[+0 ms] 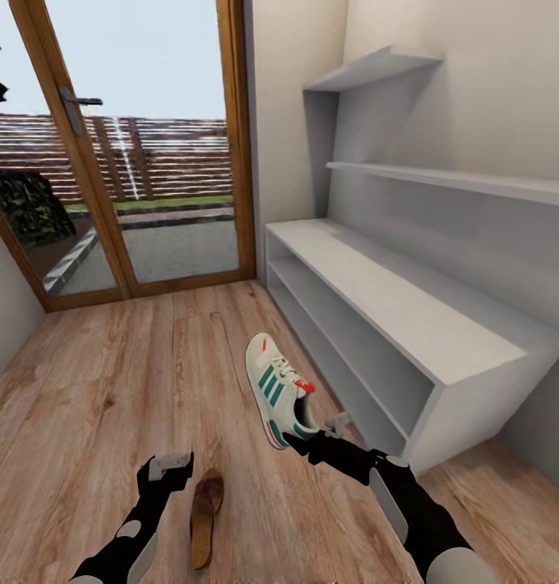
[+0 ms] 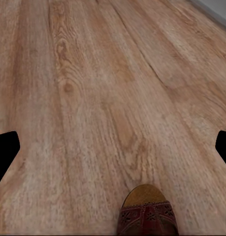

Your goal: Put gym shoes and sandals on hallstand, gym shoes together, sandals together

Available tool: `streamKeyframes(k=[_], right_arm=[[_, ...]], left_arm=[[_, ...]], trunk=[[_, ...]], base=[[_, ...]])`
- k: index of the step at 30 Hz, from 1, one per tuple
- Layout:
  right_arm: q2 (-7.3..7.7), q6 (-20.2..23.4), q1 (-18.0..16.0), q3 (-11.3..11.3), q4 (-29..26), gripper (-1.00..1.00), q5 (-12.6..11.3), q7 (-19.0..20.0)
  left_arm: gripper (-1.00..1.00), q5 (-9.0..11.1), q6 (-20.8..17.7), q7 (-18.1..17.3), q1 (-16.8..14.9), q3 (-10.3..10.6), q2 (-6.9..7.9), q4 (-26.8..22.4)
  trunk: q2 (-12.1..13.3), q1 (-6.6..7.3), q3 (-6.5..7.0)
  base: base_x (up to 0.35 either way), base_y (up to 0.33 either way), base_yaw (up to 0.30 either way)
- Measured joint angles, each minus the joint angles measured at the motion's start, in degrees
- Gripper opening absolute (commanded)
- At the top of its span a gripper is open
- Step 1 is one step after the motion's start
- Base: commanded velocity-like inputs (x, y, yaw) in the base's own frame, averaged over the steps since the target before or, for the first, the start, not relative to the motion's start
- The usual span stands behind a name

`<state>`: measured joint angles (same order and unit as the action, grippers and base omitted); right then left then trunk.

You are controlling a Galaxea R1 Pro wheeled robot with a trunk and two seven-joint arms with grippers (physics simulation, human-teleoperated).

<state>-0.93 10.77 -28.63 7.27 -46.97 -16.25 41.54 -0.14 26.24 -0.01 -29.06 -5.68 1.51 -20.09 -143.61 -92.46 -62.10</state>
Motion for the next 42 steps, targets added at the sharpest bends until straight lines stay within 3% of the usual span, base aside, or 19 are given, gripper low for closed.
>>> streamKeyframes(k=[14,39,42], right_arm=[[-0.04,-0.08,0.0,-0.15,-0.01,-1.0,-0.42,-0.02],[-0.03,-0.09,0.0,0.0,0.01,-1.0,-0.53,-0.05],[-0.04,-0.08,-0.01,0.0,0.02,-1.0,-0.55,-0.07]], left_arm=[[1.0,0.07,0.03,0.01,-0.01,0.06,-0.09,0.01],[1.0,0.11,0.21,0.01,-0.01,0.01,-0.09,0.09],[1.0,0.14,1.31,0.01,0.0,0.0,-0.09,4.08]], trunk=[[-0.19,-0.36,-4.43],[-0.53,-1.0,-11.79],[-0.57,-1.08,-12.49]], base=[[0.0,0.0,-0.016],[0.0,0.0,-0.187],[0.0,0.0,-0.019]])
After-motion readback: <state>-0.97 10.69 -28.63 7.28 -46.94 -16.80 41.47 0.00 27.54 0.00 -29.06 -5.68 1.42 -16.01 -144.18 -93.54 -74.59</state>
